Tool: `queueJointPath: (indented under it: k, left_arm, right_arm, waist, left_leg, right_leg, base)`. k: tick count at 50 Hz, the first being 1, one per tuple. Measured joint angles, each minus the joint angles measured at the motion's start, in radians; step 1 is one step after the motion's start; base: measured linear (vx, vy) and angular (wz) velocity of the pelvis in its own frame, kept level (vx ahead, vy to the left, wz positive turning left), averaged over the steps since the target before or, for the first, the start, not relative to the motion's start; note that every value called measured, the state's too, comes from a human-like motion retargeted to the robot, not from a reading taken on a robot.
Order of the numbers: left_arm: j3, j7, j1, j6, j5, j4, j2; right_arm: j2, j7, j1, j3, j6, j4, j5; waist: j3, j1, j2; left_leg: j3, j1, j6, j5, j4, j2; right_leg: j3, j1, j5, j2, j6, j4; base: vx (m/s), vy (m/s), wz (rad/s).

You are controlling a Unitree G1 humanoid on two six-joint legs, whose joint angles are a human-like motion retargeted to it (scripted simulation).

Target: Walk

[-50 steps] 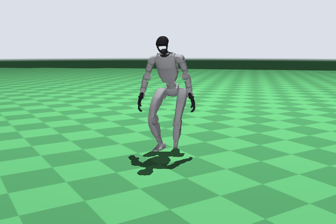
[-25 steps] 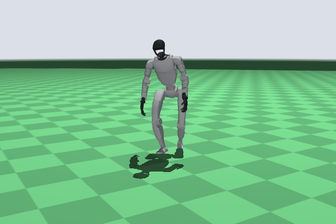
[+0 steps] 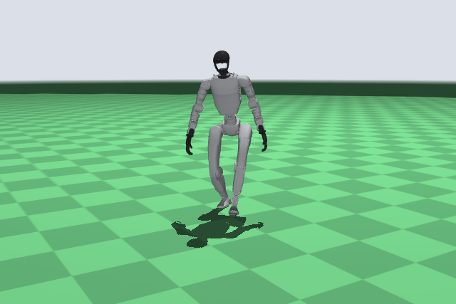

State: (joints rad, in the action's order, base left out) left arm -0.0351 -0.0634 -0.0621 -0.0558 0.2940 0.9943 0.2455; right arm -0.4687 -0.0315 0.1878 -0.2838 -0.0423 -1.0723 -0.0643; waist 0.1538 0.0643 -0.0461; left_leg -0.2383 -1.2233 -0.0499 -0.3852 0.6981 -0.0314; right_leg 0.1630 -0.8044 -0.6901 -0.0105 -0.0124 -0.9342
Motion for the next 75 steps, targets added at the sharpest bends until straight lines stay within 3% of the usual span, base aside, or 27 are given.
queueJointPath:
  k: [3, 6, 10, 13, 17, 25, 30, 35, 40, 45, 52, 55, 60, 63, 67, 70, 75]
  left_arm:
    - [0.001, -0.005, 0.015, 0.001, 0.008, -0.012, -0.004]
    - [0.0, -0.007, 0.045, 0.003, 0.008, -0.036, -0.007]
    - [-0.014, -0.019, 0.097, 0.004, -0.009, -0.078, -0.006]
    - [-0.031, -0.035, 0.141, 0.003, -0.02, -0.108, -0.006]
    - [-0.055, -0.054, 0.191, -0.006, -0.034, -0.16, -0.008]
    - [-0.09, -0.052, 0.22, -0.042, -0.093, -0.35, 0.001]
    - [-0.073, -0.046, 0.193, -0.042, -0.09, -0.378, -0.01]
    - [-0.054, -0.034, 0.142, -0.028, -0.037, -0.304, -0.026]
    - [-0.053, -0.007, 0.092, -0.002, 0.01, -0.188, -0.03]
    - [-0.065, 0.032, 0.036, 0.014, 0.028, -0.046, -0.054]
    - [-0.097, 0.098, -0.006, 0.021, 0.039, 0.099, -0.097]
    - [-0.112, 0.11, 0.002, 0.023, 0.039, 0.121, -0.101]
    - [-0.116, 0.095, 0.044, 0.018, 0.049, 0.115, -0.079]
    - [-0.101, 0.067, 0.073, 0.011, 0.064, 0.099, -0.048]
    - [-0.068, 0.017, 0.113, 0.002, 0.08, 0.08, 0.006]
    - [-0.04, -0.018, 0.141, -0.004, 0.084, 0.073, 0.047]
    - [-0.002, -0.068, 0.168, -0.015, 0.078, 0.059, 0.094]
  right_arm:
    - [0.026, -0.024, -0.029, -0.004, 0.011, -0.025, 0.015]
    - [0.047, -0.067, -0.049, -0.003, 0.022, -0.037, 0.027]
    - [0.063, -0.107, -0.066, 0.0, 0.025, -0.032, 0.036]
    - [0.069, -0.107, -0.076, 0.006, 0.019, -0.022, 0.028]
    - [0.076, -0.09, -0.09, 0.02, 0.011, -0.014, -0.004]
    - [0.086, -0.065, -0.123, 0.066, 0.014, -0.051, -0.049]
    - [0.092, -0.056, -0.13, 0.08, 0.029, -0.086, -0.058]
    - [0.079, -0.043, -0.111, 0.087, 0.035, -0.102, -0.079]
    - [0.054, -0.038, -0.081, 0.077, 0.037, -0.058, -0.1]
    - [0.034, -0.02, -0.061, 0.085, 0.035, 0.003, -0.125]
    - [0.031, -0.014, -0.048, 0.11, 0.025, 0.049, -0.152]
    - [0.033, -0.012, -0.04, 0.112, 0.028, 0.039, -0.147]
    - [0.049, -0.021, -0.038, 0.107, 0.042, -0.018, -0.126]
    - [0.067, -0.033, -0.04, 0.1, 0.047, -0.051, -0.117]
    - [0.094, -0.042, -0.043, 0.096, 0.043, -0.075, -0.114]
    - [0.112, -0.037, -0.044, 0.096, 0.034, -0.083, -0.112]
    - [0.134, -0.016, -0.042, 0.094, 0.017, -0.093, -0.104]
  waist:
    - [0.01, -0.037, 0.025]
    - [0.006, -0.095, 0.053]
    - [0.017, -0.151, 0.053]
    - [0.03, -0.182, 0.031]
    - [0.047, -0.212, -0.004]
    - [0.076, -0.198, -0.023]
    - [0.117, -0.168, -0.015]
    - [0.101, -0.133, -0.039]
    - [0.064, -0.051, -0.053]
    - [0.031, 0.001, -0.038]
    - [-0.018, -0.01, -0.019]
    - [-0.038, -0.031, -0.019]
    - [-0.068, -0.083, -0.022]
    - [-0.078, -0.12, -0.019]
    - [-0.085, -0.155, -0.012]
    - [-0.089, -0.179, -0.014]
    - [-0.09, -0.203, -0.026]
  left_leg:
    - [-0.006, 0.011, -0.049, -0.028, 0.07, 0.041]
    - [-0.009, 0.049, -0.088, -0.054, 0.082, 0.111]
    - [0.0, 0.104, -0.113, -0.09, 0.053, 0.163]
    - [0.013, 0.164, -0.112, -0.118, 0.004, 0.18]
    - [0.037, 0.256, -0.096, -0.144, -0.07, 0.194]
    - [0.066, 0.432, -0.085, -0.224, -0.133, 0.213]
    - [0.059, 0.46, -0.095, -0.322, -0.034, 0.201]
    - [-0.09, 0.452, -0.063, -0.292, 0.297, 0.038]
    - [-0.046, 0.3, -0.088, -0.225, 0.696, -0.131]
    - [0.094, 0.181, -0.072, -0.251, 0.622, -0.078]
    - [0.425, 0.195, 0.025, -0.2, 0.272, 0.192]
    - [0.49, 0.238, 0.034, -0.193, 0.247, 0.254]
    - [0.45, 0.297, -0.011, -0.24, 0.253, 0.262]
    - [0.411, 0.322, -0.035, -0.258, 0.241, 0.262]
    - [0.356, 0.349, -0.055, -0.278, 0.214, 0.247]
    - [0.319, 0.366, -0.066, -0.298, 0.195, 0.225]
    - [0.246, 0.403, -0.074, -0.337, 0.154, 0.157]
  right_leg:
    - [-0.015, -0.022, 0.108, -0.054, 0.044, -0.155]
    - [-0.052, -0.095, 0.335, -0.111, 0.121, -0.361]
    - [-0.059, -0.243, 0.457, -0.196, 0.111, -0.57]
    - [-0.044, -0.356, 0.411, -0.246, 0.07, -0.598]
    - [0.013, -0.456, 0.359, -0.286, 0.052, -0.444]
    - [0.188, -0.434, 0.422, -0.282, 0.133, 0.043]
    - [0.237, -0.389, 0.339, -0.305, 0.057, 0.006]
    - [0.23, -0.311, 0.223, -0.266, -0.023, -0.064]
    - [0.211, -0.227, 0.155, -0.151, -0.063, -0.063]
    - [0.114, -0.153, 0.143, -0.066, -0.041, -0.031]
    - [-0.095, -0.091, 0.142, 0.021, -0.002, -0.043]
    - [-0.176, -0.072, 0.135, 0.055, 0.014, -0.067]
    - [-0.272, -0.056, 0.156, 0.083, 0.049, -0.126]
    - [-0.317, -0.081, 0.236, 0.087, 0.099, -0.187]
    - [-0.289, -0.147, 0.366, 0.06, 0.152, -0.282]
    - [-0.25, -0.208, 0.393, 0.036, 0.183, -0.339]
    - [-0.134, -0.314, 0.42, -0.074, 0.169, -0.349]
  base:
    - [0.48, 0.09, 0.61]
    - [0.45, 0.06, 0.9]
    - [0.44, 0.02, 0.55]
    - [0.45, -0.01, 0.36]
    - [0.47, -0.05, 0.36]
    - [0.47, -0.11, 0.3]
    - [0.43, -0.13, 0.25]
    - [0.35, -0.13, -0.05]
    - [0.29, -0.11, -0.87]
    - [0.3, 0.01, -1.09]
    - [0.29, 0.12, -1.2]
    - [0.23, 0.18, -1.07]
    - [0.21, 0.16, -0.71]
    - [0.21, 0.1, -0.49]
    - [0.22, 0.06, -0.66]
    - [0.24, 0.03, -0.81]
    - [0.25, 0.03, -1.07]
